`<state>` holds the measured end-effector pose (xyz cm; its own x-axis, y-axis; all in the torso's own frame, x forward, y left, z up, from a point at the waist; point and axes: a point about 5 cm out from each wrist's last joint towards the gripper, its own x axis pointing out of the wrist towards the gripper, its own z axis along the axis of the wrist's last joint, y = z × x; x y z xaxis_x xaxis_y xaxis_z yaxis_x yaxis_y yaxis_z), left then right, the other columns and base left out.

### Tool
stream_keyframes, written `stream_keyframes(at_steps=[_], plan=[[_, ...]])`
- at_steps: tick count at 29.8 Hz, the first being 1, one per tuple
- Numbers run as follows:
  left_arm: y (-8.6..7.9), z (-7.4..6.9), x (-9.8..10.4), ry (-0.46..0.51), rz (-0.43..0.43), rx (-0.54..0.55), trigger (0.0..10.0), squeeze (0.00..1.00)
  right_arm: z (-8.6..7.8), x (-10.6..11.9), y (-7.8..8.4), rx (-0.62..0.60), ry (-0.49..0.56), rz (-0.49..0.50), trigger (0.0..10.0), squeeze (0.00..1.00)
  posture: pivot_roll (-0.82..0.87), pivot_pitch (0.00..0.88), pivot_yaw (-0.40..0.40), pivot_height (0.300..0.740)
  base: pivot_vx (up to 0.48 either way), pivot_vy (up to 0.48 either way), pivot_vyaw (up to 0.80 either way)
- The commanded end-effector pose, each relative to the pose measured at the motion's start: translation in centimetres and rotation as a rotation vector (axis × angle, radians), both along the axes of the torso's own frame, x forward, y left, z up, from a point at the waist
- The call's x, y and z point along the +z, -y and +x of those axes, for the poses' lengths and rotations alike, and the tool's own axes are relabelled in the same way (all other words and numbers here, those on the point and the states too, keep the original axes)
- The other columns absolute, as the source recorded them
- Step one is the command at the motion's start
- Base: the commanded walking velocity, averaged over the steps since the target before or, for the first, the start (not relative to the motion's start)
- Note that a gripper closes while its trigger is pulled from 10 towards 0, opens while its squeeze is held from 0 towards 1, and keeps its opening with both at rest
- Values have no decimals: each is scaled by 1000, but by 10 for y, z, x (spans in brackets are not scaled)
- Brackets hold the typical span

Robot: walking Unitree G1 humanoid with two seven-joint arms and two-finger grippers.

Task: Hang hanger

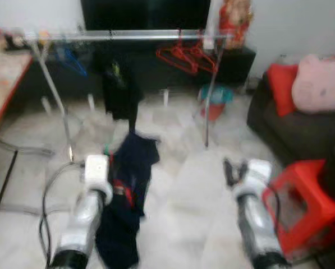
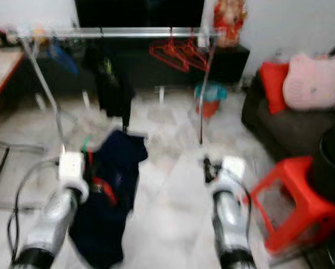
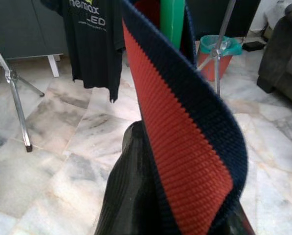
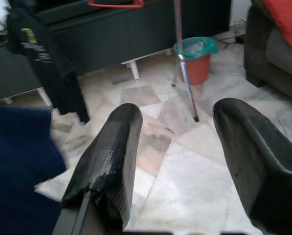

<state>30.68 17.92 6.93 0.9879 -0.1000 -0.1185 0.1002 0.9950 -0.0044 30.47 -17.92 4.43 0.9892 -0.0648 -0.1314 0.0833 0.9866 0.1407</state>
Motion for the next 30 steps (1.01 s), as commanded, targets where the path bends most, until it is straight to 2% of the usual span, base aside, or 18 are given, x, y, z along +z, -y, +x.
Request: stream_keyframes(at_steps=[1,30], plan=[[11,4,6,30,-1,-38,10000,0,-1,1,11,-35,7,-6,10000,0,-11,0,-13,740,379,0,0],[12,4,6,29,0,-28,10000,0,1,4,11,-16,14,-29,10000,0,-11,0,-21,740,382,0,0]])
